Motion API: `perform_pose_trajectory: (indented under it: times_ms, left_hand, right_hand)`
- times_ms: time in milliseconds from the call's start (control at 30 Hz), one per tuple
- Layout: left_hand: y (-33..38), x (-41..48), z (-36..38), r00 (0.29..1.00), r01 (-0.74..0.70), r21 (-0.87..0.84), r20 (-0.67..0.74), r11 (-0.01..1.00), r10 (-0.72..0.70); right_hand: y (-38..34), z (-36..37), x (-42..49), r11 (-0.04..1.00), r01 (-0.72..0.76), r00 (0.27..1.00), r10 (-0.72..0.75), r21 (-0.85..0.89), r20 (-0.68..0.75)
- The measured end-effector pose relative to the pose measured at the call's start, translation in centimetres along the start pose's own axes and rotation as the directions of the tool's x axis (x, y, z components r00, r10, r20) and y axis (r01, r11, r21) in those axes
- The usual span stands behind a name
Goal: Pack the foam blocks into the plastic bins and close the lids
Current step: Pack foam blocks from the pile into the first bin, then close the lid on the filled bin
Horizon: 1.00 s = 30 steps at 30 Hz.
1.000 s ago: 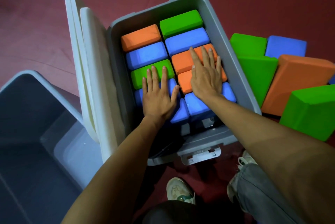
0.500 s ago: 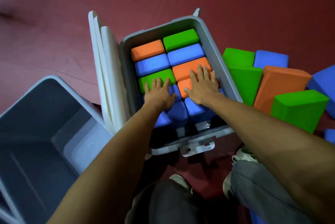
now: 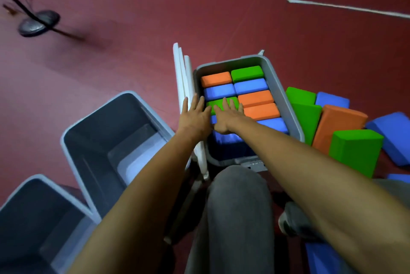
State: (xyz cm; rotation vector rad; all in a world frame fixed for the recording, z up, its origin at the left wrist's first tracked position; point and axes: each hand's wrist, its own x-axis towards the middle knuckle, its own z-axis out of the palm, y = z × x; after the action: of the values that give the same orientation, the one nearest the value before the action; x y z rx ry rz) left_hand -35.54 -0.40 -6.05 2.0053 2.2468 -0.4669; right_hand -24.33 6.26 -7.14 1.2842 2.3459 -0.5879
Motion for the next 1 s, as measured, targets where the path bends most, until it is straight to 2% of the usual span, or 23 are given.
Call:
perform_pose_trajectory:
  times_ms: [167,300,433,633,700,833,900,1000]
  left_hand:
    - [-2.4,-5.1,0.0,0.998,0.059,-0.073,0.042,0.996,-0.056]
    - [-3.8,-8.1,1.1,0.994,0.086,-0.118,0.078,0.989,-0.077]
    - [-4.6,-10.0,3.0,0.988,0.097,-0.193,0.138,0.976,-0.071]
    - [-5.0,-9.8,4.8,0.985,0.142,-0.321,0.141,0.936,-0.101]
    - [-4.8,-8.6,5.1,0.977,0.200,-0.449,0.155,0.871,-0.145]
    - [-3.9,-6.3,4.5,0.959,0.258,-0.738,0.117,0.624,-0.259]
    - [-3.8,-5.2,4.3,0.942,0.278,-0.787,0.112,0.551,-0.316]
    - [-4.0,-3.7,4.4,0.917,0.328,-0.804,0.143,0.497,-0.374]
  right_hand:
    - [-5.0,0.3,-3.4,0.996,-0.035,0.996,0.028,0.080,0.082]
    - [-8.3,2.3,-4.5,0.958,-0.141,0.983,0.105,0.248,0.153]
    - [-10.0,5.5,-5.6,0.900,-0.183,0.983,0.169,0.396,0.071]
    - [-10.1,6.9,-5.7,0.914,-0.144,0.984,0.173,0.381,-0.044]
    - [-9.6,6.7,-5.3,0.930,-0.117,0.988,0.146,0.349,-0.058]
    - [-9.1,5.9,-4.1,0.956,0.009,0.992,0.029,0.294,-0.124]
    - [-8.8,5.4,-3.4,0.961,0.058,0.989,-0.018,0.272,-0.148]
    - [-8.2,4.9,-2.7,0.964,0.073,0.989,-0.035,0.258,-0.147]
